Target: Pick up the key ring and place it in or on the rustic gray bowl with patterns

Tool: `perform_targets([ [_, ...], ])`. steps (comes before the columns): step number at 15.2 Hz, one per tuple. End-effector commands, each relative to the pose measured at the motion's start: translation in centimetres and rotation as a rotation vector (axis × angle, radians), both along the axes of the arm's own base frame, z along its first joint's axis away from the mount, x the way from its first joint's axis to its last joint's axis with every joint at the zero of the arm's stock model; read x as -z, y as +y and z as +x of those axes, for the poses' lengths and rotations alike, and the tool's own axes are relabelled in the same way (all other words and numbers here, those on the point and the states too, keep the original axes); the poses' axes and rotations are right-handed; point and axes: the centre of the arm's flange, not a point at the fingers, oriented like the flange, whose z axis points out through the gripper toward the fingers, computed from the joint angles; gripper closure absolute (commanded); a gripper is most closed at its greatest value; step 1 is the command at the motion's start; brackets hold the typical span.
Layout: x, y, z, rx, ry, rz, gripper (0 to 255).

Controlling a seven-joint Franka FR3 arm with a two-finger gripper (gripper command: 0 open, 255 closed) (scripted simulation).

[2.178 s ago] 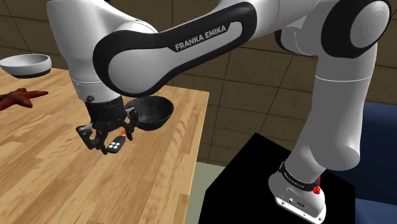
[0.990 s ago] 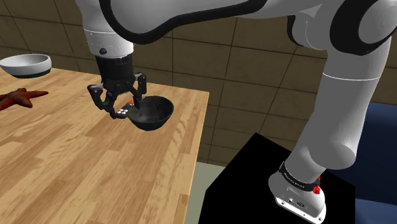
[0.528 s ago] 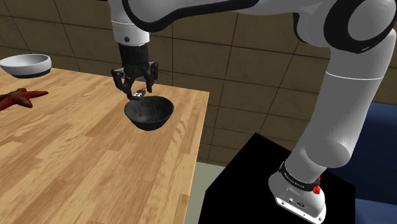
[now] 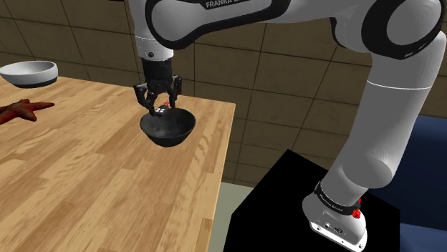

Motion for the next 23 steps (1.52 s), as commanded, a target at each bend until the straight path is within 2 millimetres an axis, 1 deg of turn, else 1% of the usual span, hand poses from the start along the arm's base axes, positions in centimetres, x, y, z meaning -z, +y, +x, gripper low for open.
perform_targets([
  [1, 1.0, 0.0, 0.0, 0.000, 0.000, 0.000, 255],
  [9, 5.2, 0.0, 0.0, 0.000, 0.000, 0.000, 255],
  [17, 5.2, 0.0, 0.0, 0.000, 0.000, 0.000, 255],
  [18, 5.2, 0.0, 0.0, 0.000, 0.000, 0.000, 0],
  [23, 5.2, 0.0, 0.0, 0.000, 0.000, 0.000, 0],
])
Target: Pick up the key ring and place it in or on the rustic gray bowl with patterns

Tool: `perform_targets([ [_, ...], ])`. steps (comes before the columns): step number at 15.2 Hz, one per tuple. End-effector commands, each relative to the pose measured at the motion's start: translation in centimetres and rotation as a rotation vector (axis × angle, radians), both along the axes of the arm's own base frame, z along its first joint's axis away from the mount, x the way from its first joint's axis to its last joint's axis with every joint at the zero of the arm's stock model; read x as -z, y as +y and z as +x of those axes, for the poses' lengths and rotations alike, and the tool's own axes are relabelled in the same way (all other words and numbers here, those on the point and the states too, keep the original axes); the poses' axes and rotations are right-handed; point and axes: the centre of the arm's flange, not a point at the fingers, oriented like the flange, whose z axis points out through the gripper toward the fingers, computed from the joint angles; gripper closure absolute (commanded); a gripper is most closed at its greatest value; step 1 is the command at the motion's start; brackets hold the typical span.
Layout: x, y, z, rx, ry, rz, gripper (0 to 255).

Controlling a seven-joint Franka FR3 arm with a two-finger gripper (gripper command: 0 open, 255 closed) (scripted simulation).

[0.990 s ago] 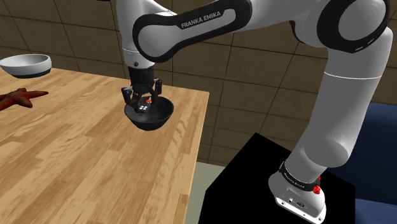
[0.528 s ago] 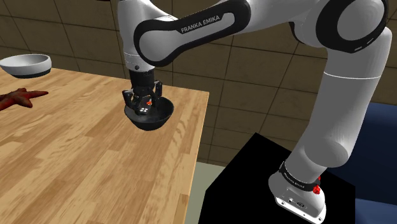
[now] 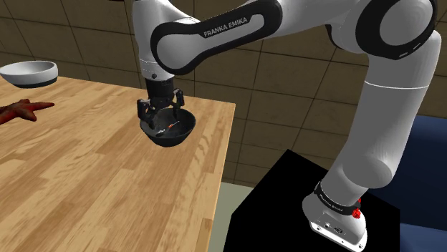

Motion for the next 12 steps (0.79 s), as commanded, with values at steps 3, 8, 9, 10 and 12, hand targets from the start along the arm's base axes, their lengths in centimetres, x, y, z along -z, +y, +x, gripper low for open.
perform_targets([
  [3, -4.0, 0.0, -0.1, 0.000, 0.000, 0.000, 0],
  [8, -5.0, 0.0, -0.1, 0.000, 0.000, 0.000, 0],
  [9, -5.0, 0.0, -0.1, 0.000, 0.000, 0.000, 0],
  [10, -5.0, 0.0, -0.1, 0.000, 0.000, 0.000, 0],
  [12, -5.0, 0.0, -0.1, 0.000, 0.000, 0.000, 0],
])
